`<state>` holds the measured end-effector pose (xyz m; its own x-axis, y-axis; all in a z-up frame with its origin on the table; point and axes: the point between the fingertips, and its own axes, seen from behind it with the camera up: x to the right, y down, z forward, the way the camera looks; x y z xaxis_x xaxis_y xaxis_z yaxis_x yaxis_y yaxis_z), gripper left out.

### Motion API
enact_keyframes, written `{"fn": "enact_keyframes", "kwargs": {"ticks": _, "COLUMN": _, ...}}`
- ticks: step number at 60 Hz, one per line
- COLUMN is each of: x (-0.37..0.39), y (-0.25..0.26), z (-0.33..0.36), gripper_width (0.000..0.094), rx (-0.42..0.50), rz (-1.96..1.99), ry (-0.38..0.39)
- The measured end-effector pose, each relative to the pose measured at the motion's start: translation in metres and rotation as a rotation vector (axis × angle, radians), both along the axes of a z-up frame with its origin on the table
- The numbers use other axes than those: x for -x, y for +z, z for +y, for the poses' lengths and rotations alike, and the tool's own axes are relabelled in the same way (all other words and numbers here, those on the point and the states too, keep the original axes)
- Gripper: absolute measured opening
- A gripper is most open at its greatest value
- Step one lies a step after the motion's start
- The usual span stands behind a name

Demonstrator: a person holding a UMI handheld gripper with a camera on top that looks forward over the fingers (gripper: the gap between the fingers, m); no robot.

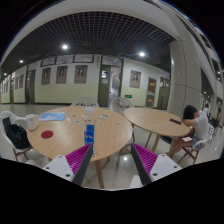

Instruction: Pour water

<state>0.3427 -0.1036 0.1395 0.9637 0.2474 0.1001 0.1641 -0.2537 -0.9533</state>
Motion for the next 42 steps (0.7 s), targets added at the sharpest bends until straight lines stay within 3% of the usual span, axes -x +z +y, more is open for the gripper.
{"fn": "enact_keyframes", "kwargs": {"ticks": 20, "x": -0.004, "y": -0.013, "z": 0.006, "gripper_width": 0.0807, "rx": 0.028, "rz": 0.010, "ry": 0.015}}
{"fn": "enact_keyframes", "kwargs": {"ticks": 42, "x": 0.086, "y": -0.031, "z": 0.030, "gripper_width": 0.0801, "rx": 0.042, "rz": 0.077, "ry": 0.192}}
